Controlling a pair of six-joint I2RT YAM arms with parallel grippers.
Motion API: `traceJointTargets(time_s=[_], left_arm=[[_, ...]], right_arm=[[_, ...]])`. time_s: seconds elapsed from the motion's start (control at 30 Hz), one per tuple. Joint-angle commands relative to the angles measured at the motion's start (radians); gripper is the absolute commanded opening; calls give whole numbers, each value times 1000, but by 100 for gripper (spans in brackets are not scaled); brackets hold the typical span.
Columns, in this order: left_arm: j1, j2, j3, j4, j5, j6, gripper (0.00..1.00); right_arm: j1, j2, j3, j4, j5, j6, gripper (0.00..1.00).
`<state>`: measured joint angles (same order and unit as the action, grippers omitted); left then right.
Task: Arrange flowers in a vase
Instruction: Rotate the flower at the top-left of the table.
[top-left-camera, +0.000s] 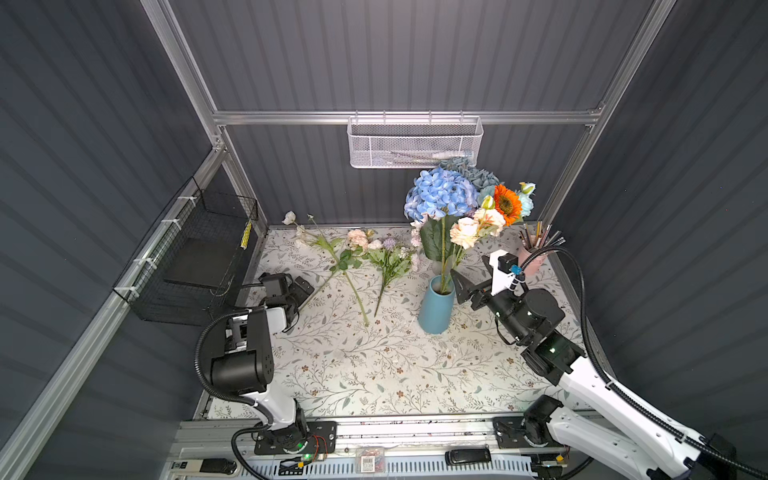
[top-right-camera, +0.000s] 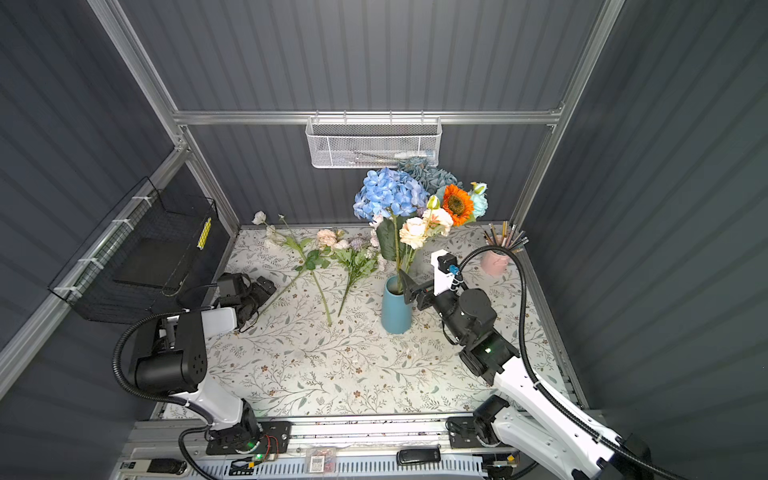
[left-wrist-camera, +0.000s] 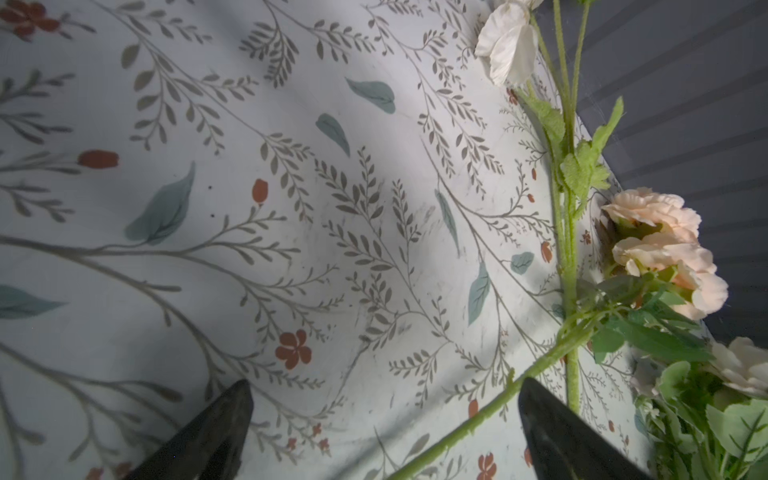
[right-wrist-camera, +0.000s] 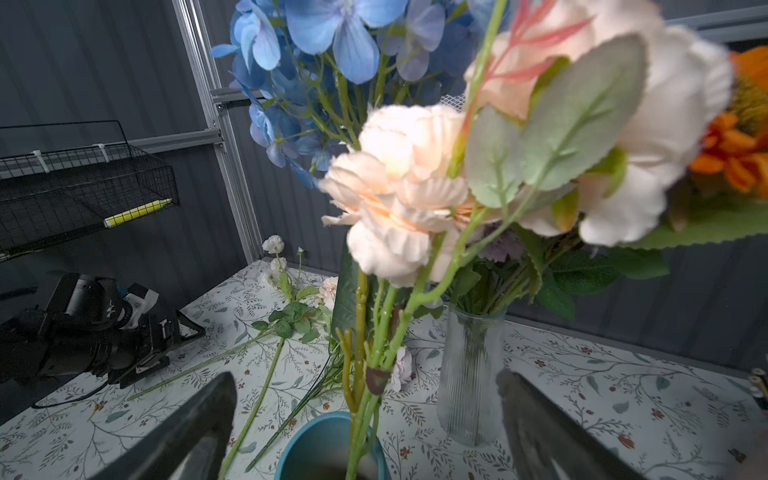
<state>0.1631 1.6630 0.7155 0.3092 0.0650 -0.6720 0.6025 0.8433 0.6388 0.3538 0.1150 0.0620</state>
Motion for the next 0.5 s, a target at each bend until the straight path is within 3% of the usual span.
traceJointTargets(time_s=[0.0,0.23,0.47], left_arm=[[6,2,3,-9,69,-46,100],[-52,-50,-48,-31,107,-74,100],[-200,-84,-65,-128,112,-67,100]], right_arm=[[-3,-8,-13,46,22,-15,99],[-2,-3,-12,75,32,-20,99],[-2,-8,-10,78,67,-30,99]])
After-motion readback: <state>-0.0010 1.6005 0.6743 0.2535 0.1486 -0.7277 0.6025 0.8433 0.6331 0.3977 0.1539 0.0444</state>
